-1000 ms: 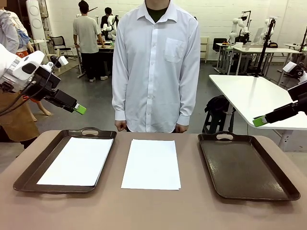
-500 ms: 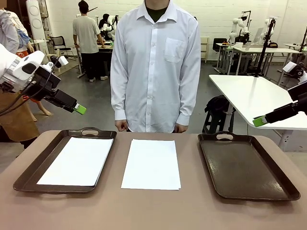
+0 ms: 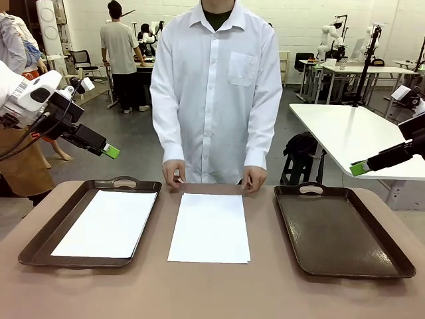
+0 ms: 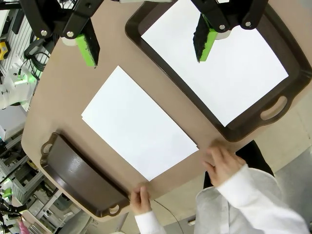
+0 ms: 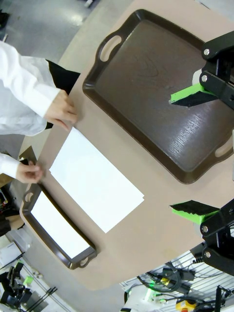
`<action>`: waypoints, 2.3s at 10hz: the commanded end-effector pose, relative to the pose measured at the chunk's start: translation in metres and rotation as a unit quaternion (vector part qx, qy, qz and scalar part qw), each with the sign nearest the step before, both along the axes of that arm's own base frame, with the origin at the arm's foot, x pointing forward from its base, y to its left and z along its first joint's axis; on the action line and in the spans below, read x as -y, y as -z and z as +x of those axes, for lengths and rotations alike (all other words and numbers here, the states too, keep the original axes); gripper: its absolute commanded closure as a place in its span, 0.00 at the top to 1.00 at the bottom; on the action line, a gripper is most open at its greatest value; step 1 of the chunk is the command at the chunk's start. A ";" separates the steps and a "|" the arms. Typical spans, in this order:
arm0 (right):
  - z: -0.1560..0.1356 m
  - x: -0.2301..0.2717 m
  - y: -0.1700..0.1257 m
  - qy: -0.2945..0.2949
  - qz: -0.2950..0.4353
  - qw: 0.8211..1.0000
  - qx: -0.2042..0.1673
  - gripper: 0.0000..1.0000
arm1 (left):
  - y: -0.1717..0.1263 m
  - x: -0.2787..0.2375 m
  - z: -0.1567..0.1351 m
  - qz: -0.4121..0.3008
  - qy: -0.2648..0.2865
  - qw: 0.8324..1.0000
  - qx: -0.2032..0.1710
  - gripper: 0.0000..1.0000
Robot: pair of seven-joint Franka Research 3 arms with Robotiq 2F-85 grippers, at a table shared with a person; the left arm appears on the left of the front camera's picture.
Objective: Sort the A4 documents.
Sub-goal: Receive the A4 Paper.
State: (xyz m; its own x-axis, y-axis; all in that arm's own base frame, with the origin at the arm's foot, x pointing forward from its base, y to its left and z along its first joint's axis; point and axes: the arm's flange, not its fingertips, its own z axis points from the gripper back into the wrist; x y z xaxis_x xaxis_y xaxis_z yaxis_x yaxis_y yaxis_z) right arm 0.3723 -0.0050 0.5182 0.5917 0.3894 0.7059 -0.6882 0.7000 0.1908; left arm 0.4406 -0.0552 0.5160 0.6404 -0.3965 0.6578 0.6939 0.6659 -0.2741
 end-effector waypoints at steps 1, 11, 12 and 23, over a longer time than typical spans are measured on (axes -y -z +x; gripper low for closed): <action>0.002 0.000 0.002 -0.007 0.010 1.000 0.002 1.00 | 0.001 -0.001 0.000 0.001 -0.001 1.000 0.000 1.00; 0.002 0.000 0.002 -0.007 0.010 1.000 0.002 1.00 | 0.001 -0.001 0.000 0.001 -0.001 1.000 0.000 1.00; 0.002 0.000 0.002 -0.007 0.010 1.000 0.002 1.00 | 0.001 -0.001 0.000 0.001 -0.001 1.000 0.000 1.00; 0.002 0.000 0.002 -0.007 0.010 1.000 0.002 1.00 | 0.001 -0.001 0.000 0.001 -0.001 1.000 0.000 1.00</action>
State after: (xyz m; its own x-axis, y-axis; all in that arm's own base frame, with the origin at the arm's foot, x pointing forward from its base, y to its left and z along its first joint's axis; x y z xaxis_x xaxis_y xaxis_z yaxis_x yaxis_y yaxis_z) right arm 0.3723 -0.0050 0.5182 0.5918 0.3894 0.7059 -0.6882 0.7000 0.1908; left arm 0.4406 -0.0551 0.5160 0.6406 -0.3967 0.6575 0.6934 0.6667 -0.2734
